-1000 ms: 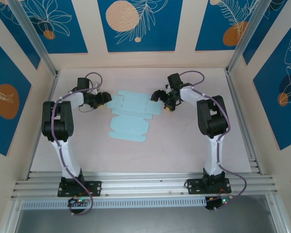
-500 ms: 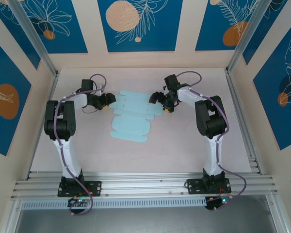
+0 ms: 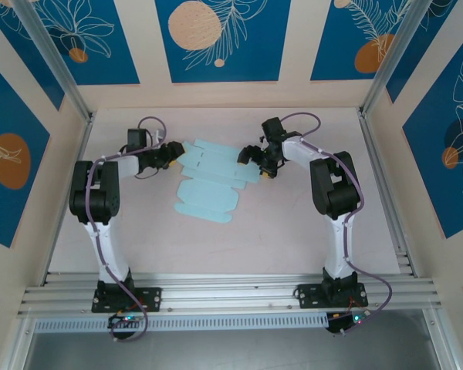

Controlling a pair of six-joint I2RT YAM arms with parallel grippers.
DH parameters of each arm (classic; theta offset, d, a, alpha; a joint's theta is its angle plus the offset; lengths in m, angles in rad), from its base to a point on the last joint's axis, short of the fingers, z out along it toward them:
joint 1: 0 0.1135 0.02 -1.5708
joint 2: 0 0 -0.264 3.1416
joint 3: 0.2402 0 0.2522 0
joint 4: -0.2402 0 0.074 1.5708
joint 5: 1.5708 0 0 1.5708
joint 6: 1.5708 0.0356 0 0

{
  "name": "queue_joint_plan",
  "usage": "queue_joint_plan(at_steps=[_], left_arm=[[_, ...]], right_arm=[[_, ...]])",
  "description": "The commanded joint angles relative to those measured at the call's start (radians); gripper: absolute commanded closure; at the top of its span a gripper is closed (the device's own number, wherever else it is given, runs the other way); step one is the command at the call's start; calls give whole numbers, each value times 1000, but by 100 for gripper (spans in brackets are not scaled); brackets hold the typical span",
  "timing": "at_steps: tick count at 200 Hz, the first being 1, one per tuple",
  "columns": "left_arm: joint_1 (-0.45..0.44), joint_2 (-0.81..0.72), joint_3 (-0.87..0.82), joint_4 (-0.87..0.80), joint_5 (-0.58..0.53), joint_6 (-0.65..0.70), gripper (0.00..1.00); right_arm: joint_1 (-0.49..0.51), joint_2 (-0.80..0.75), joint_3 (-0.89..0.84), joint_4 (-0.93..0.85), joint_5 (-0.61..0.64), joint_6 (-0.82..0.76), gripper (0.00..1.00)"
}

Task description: Fold the paper box

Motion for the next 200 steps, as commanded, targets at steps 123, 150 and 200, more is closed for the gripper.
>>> queue_joint_plan(at_steps=[123,150,200], left_arm=[[-119,-94,110,-297,-349,520,100],[-119,-201,-36,-94,-331,580,100],[-119,-355,-265,271,-213,612,100]], right_arm=[[-13,-14,-25,-1,-24,-78,7],[-46,-114,-96,19,-34,-147,7],[-68,-339,-256,90,-29,-310,7]])
